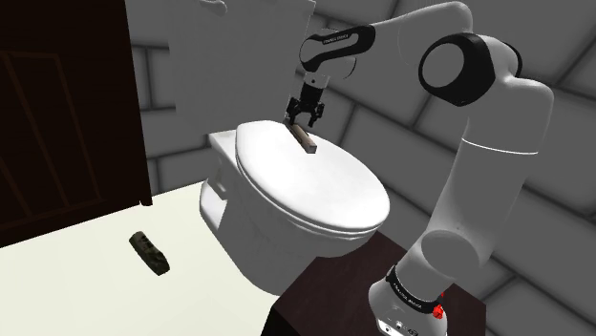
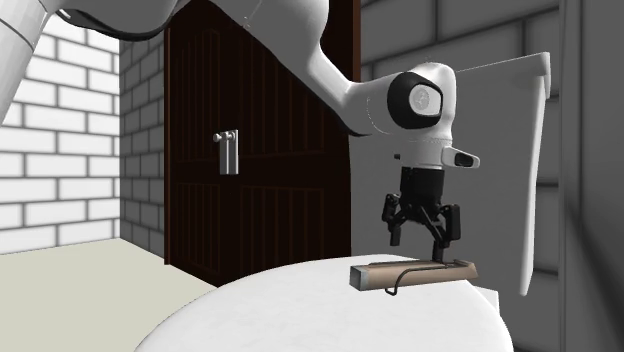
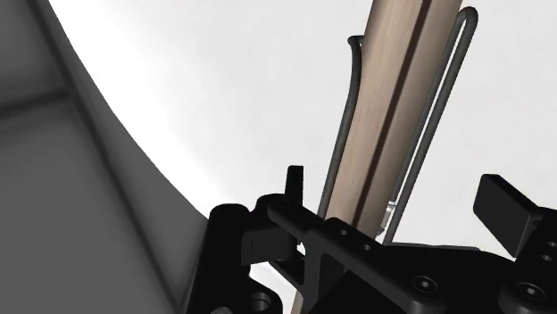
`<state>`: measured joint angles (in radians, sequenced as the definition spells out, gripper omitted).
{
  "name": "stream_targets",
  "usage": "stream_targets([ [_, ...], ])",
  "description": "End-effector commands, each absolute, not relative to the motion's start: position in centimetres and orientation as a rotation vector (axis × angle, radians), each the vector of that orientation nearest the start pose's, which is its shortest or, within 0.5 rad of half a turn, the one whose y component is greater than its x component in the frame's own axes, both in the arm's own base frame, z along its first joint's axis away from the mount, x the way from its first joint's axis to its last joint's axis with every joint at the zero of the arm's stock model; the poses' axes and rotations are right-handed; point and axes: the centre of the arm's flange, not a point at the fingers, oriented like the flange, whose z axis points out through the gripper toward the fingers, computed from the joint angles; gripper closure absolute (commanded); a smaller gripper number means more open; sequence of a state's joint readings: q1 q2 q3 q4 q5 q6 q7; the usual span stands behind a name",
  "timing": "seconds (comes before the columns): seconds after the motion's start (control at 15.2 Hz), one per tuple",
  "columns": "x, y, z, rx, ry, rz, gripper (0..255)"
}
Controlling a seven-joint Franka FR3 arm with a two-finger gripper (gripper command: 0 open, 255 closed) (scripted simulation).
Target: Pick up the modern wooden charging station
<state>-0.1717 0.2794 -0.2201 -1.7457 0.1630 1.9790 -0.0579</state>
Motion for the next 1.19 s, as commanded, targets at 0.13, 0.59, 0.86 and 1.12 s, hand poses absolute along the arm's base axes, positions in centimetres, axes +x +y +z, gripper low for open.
stream_targets([
  [0.13, 59.1, -22.2, 39.2, -2.988, 0.599, 0.025, 0],
  [0.59, 59.1, -22.2, 38.9, -2.988, 0.599, 0.025, 255],
  [0.86, 59.1, -22.2, 38.9, -2.988, 0.599, 0.025, 255],
  [1.12, 59.1, -22.2, 40.4, -2.988, 0.599, 0.025, 255],
])
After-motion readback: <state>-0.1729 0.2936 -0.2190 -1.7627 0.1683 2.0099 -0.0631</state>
